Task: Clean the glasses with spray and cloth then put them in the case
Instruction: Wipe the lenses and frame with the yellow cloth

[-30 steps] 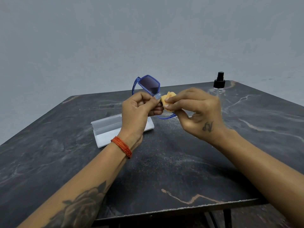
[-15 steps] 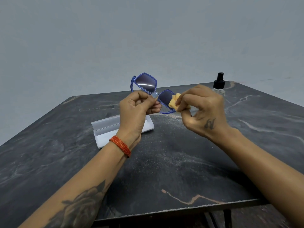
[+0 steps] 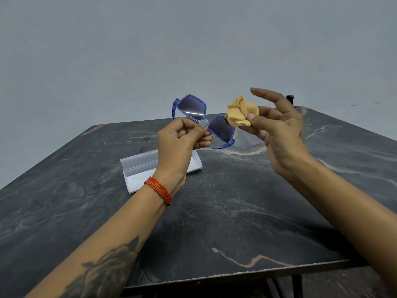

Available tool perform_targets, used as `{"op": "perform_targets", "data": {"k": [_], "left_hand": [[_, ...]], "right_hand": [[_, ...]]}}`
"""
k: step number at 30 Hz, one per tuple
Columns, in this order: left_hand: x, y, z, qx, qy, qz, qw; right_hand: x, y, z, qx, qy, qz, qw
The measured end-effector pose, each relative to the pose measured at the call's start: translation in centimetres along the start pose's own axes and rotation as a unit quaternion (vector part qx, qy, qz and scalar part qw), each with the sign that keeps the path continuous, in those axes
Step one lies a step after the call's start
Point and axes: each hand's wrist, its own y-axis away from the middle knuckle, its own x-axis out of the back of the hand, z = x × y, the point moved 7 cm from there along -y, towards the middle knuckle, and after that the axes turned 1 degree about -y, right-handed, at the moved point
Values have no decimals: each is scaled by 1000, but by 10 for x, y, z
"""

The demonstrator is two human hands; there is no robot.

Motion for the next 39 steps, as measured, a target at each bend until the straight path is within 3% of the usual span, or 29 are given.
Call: {"op": "perform_targets", "data": {"k": [12,25,31,35,37,39], "left_hand": [[-1,0,0,1,0,-2,1000],[-2,1,0,3,-17,-9,1000],[-3,1,0,7,-2,-12,1000],[-3,1,0,17,10,-18,1000],[-2,1,0,19,16,-13,1000],[-2,1,0,19,14,-12,1000]], "right_hand": [[-1,0,-3,8,63,2,998],[5,-1,0,26,2,44,999],[-10,1,6,39,111,-37,992],[-25,9,-1,183,352,-80,915],[-26,9,-1,204,375,-78,901],[-24,9,-1,207,346,-73,912]]}}
